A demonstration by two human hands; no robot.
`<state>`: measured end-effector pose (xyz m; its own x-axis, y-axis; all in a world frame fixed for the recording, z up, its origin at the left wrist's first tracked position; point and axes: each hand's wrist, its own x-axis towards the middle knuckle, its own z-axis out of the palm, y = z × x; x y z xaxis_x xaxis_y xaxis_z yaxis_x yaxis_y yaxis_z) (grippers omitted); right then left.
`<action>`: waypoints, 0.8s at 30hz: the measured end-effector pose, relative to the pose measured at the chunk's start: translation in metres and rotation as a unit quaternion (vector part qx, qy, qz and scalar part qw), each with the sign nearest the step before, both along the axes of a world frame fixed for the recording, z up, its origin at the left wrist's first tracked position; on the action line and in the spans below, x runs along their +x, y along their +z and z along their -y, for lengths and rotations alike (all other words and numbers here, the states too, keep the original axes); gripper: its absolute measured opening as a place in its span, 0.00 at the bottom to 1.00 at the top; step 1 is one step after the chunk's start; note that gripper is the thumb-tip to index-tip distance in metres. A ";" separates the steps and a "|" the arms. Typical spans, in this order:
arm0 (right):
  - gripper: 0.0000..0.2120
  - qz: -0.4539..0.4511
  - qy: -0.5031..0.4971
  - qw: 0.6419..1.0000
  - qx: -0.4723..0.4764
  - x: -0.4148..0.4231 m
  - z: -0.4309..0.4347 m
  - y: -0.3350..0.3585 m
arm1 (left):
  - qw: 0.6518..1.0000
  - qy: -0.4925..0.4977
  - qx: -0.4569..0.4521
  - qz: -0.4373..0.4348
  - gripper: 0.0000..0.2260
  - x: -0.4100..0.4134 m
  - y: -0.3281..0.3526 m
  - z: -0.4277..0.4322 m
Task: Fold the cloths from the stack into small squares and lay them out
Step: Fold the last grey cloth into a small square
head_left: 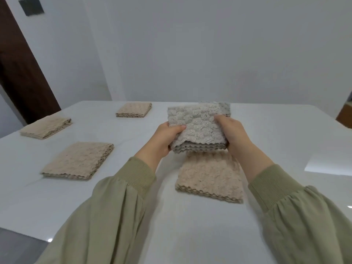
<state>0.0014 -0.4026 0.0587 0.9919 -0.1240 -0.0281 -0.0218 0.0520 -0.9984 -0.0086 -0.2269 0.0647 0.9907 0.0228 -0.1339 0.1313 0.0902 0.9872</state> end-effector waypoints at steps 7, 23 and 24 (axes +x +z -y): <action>0.03 0.030 -0.112 0.989 -0.092 0.019 0.072 -0.016 | 0.994 -0.049 0.097 -0.020 0.04 0.033 -0.001 0.083; 0.13 -0.128 -0.158 0.960 -0.194 0.011 0.232 0.018 | 0.959 -0.107 0.087 -0.246 0.09 0.065 0.017 0.254; 0.13 -0.138 -0.157 0.958 -0.194 0.007 0.244 0.024 | 0.957 -0.106 0.091 -0.254 0.09 0.063 0.019 0.264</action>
